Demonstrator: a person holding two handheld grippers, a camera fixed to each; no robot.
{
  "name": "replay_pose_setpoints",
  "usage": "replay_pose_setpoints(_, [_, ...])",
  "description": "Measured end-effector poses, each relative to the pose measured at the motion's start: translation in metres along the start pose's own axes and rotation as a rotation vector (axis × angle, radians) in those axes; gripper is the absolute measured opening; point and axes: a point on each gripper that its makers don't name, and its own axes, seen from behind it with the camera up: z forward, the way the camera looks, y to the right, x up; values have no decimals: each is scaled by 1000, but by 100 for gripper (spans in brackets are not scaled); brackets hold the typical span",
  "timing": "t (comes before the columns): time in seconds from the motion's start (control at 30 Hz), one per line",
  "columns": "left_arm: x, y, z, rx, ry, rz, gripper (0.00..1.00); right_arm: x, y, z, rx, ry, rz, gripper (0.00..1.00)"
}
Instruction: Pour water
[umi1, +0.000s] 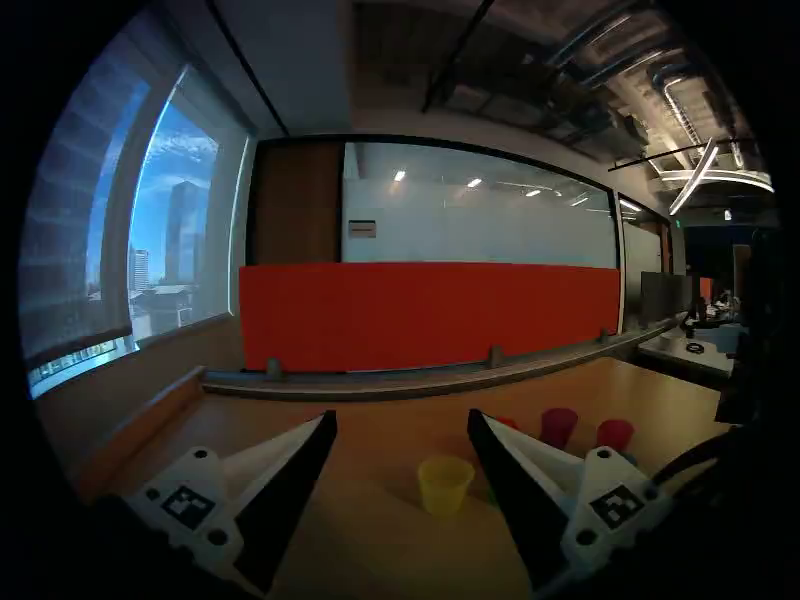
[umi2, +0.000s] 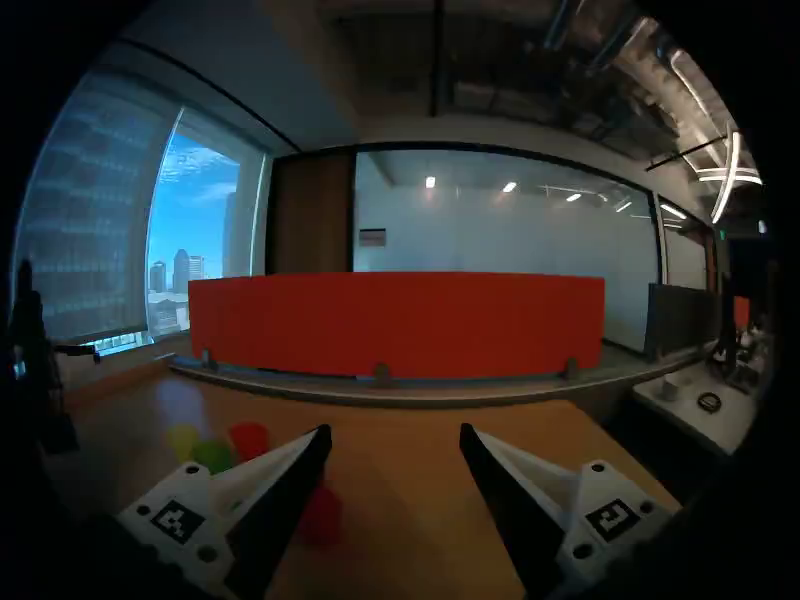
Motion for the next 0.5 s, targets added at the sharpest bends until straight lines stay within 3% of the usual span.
replay_pose_setpoints(0.2, [33, -2, 4, -12, -35, -4, 97, 40, -10, 2, 45, -1, 5, 99])
replay_pose_setpoints(0.5, [51, 14, 8, -104, -49, -43, 97, 49, -25, 5, 106, -17, -14, 99])
